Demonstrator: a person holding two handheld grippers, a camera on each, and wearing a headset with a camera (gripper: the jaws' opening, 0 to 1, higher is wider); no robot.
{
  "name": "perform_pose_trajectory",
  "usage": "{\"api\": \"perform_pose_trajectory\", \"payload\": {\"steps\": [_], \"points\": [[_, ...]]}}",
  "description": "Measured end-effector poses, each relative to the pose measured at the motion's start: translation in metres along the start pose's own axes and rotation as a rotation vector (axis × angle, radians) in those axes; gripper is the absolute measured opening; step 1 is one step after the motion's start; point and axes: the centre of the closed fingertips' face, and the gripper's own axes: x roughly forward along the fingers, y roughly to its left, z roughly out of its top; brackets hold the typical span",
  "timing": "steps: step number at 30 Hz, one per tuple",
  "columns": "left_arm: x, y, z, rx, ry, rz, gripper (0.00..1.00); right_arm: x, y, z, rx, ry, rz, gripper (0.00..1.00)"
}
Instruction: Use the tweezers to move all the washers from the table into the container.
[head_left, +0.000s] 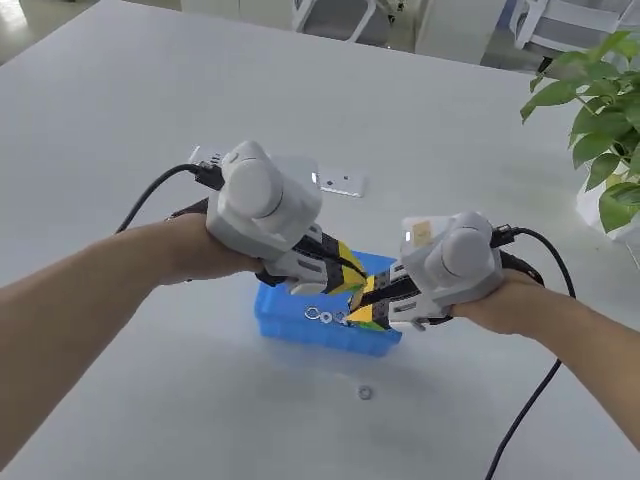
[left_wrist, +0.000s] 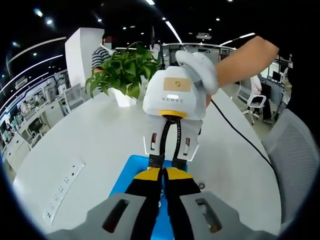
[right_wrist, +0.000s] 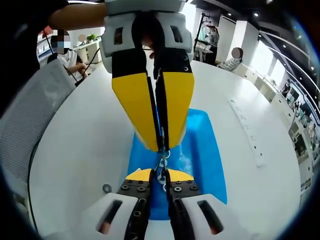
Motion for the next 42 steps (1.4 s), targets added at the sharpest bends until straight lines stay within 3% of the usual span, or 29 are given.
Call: {"api": "perform_pose_trajectory", "payload": {"steps": [10,19,32,42], "points": [[-0.002,0.008,0.004,0.012,-0.002,0.020,0.05,-0.006,-0.002,0.005,0.004,-0.009,-0.017,0.12],[-0.009,0.009,0.016,0.029,-0.018,0.030,0.05,-0.017,-0.004,0.013,0.017,-0.028,-0.043,0.15],[-0.016,0.002,0.034,0.022,-0.036,0.038,0.04,-0.036,0.001,0.021,0.034,-0.053,-0.088,0.19],[-0.020,-0.005,0.046,0.027,-0.045,0.026,0.04,-0.051,0.007,0.015,0.071,-0.058,-0.124,0.26]]}}
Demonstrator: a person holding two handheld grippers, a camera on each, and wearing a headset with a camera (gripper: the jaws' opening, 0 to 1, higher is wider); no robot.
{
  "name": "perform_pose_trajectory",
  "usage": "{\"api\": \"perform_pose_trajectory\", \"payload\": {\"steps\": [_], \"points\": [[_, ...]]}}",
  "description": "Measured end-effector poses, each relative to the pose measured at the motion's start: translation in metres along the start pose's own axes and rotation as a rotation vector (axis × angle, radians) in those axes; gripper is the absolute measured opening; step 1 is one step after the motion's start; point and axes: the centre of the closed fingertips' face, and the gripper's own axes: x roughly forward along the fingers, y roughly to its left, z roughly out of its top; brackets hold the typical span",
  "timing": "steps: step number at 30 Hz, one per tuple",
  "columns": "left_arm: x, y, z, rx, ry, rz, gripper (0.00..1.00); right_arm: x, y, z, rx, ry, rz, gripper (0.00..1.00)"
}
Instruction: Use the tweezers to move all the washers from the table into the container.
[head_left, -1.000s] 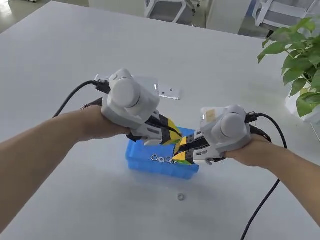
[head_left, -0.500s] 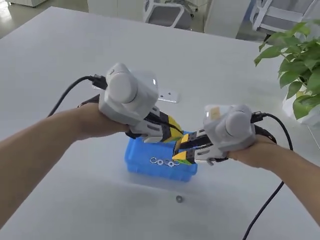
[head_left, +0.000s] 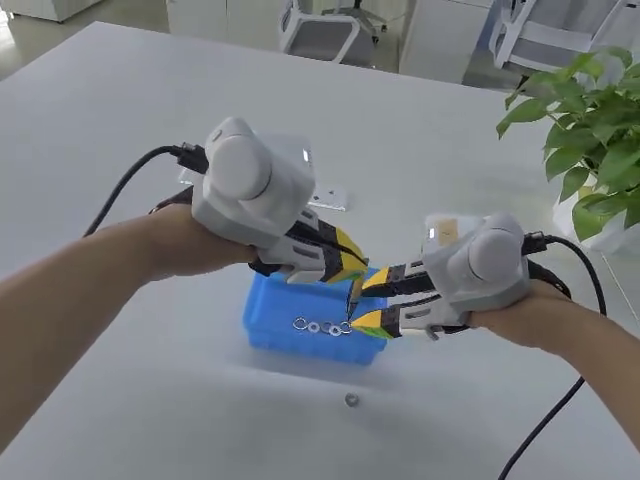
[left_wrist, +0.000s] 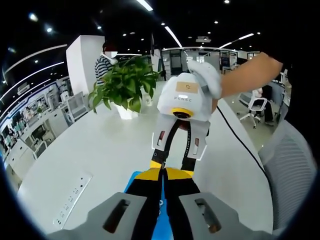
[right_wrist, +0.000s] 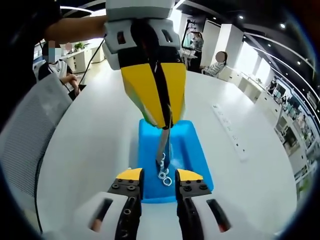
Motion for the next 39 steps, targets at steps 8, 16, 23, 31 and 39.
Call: {"api": "perform_pose_trajectory", "payload": {"steps": [8,16,23,31,39], "points": [[0.000,-0.012,0.006,0.001,-0.001,-0.038,0.04,-0.013,0.006,-0.008,0.038,0.002,-0.032,0.33],[0.001,-0.026,0.009,0.008,-0.004,-0.071,0.04,-0.027,0.011,-0.023,0.090,0.019,-0.071,0.43],[0.003,-0.035,0.008,0.011,-0.006,-0.092,0.05,-0.033,0.014,-0.034,0.129,0.038,-0.102,0.52],[0.007,-0.048,-0.001,0.003,0.000,-0.121,0.05,-0.033,0.018,-0.041,0.162,0.040,-0.127,0.64],[0.012,-0.057,-0.008,0.008,-0.003,-0.147,0.05,-0.033,0.022,-0.045,0.202,0.028,-0.142,0.74]]}}
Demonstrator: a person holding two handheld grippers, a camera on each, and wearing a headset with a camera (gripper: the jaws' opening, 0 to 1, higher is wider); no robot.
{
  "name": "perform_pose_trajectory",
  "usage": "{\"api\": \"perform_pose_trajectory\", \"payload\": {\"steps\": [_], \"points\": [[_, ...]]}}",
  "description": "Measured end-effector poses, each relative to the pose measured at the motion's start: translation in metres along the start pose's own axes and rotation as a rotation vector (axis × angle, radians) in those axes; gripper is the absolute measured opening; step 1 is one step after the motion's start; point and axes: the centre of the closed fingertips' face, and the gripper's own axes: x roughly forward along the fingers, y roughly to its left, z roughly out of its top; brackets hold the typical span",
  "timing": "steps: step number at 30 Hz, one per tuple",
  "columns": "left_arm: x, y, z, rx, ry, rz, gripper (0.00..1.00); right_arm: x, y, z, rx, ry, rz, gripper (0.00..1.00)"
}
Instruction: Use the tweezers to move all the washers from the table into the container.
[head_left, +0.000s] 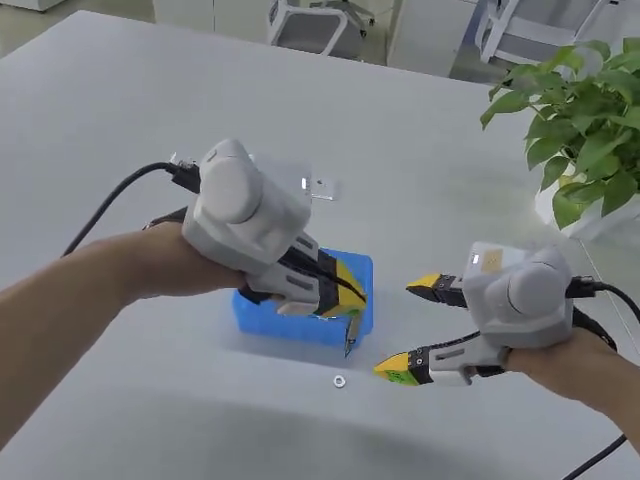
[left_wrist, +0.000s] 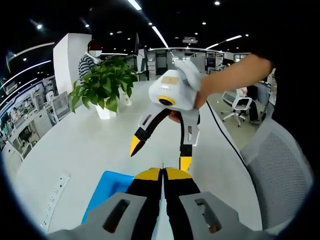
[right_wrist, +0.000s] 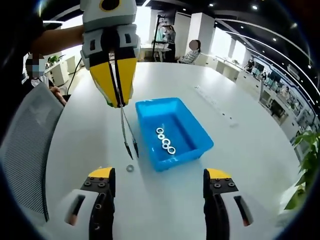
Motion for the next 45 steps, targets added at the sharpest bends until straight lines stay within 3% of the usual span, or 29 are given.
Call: {"api": "perform_pose_trajectory", "payload": {"steps": [16,28,45], "points": [[0.009,-0.011,-0.015,-0.004,0.018,-0.028,0.05,0.001,0.011,-0.004,0.105,-0.067,0.001,1.00],[0.015,-0.012,-0.026,-0.021,0.027,-0.033,0.05,0.003,0.017,-0.009,0.125,-0.065,0.014,1.00],[0.021,-0.009,-0.032,-0.032,0.031,-0.032,0.05,0.003,0.020,-0.014,0.119,-0.051,0.017,1.00]]}}
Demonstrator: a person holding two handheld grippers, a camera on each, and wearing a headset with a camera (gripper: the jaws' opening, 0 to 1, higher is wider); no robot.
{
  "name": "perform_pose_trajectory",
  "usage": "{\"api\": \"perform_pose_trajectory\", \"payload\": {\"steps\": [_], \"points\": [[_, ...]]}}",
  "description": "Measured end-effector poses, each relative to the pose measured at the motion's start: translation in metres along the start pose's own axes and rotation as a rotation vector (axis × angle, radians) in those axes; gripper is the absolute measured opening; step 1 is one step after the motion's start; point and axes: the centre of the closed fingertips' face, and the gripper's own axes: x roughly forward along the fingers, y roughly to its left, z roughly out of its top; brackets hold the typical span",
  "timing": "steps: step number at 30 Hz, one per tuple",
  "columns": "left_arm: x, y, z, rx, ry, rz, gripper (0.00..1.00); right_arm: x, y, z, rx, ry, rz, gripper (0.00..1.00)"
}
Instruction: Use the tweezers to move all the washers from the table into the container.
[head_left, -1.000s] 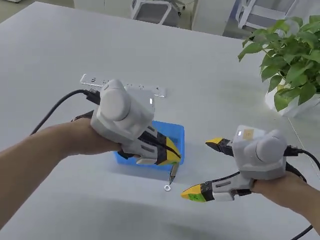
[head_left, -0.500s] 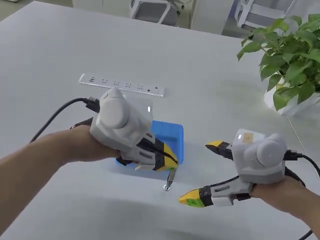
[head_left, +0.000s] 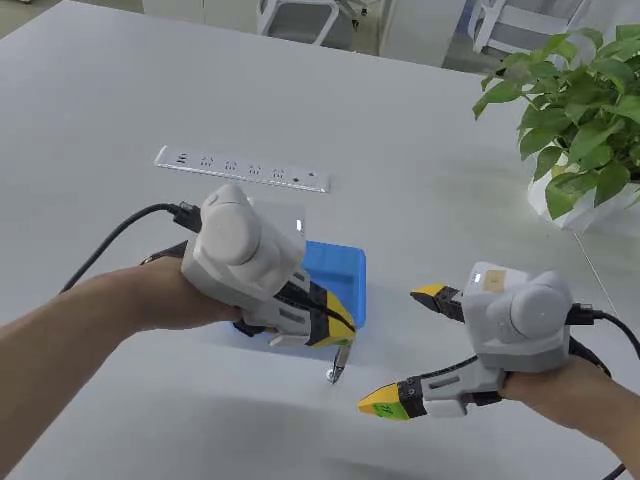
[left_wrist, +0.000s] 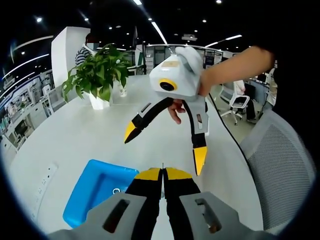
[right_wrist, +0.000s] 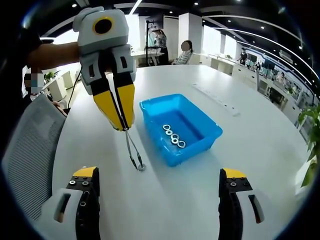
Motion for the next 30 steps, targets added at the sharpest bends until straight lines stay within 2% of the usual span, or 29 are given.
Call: {"api": "perform_pose_trajectory", "payload": {"steps": [8,13,15,19,21,30], "points": [[-0.001,-0.001,0.000,0.006,0.004,-0.006,0.05,0.002,0.002,0.003,-0.016,-0.016,0.009,0.97],[0.000,-0.002,0.000,0.011,0.005,-0.012,0.05,0.004,0.009,0.003,-0.026,-0.015,0.046,0.86],[0.000,-0.003,0.000,0.013,0.006,-0.013,0.05,0.005,0.012,0.004,-0.045,-0.019,0.063,0.79],[-0.001,-0.005,0.000,0.019,0.007,-0.018,0.05,0.007,0.020,0.002,-0.103,-0.001,0.096,0.57],[-0.001,-0.005,0.000,0.021,0.008,-0.017,0.05,0.009,0.023,0.002,-0.121,0.007,0.108,0.49],[-0.002,-0.007,0.000,0.028,0.013,-0.022,0.05,0.019,0.030,0.007,-0.195,0.012,0.165,0.31]]}}
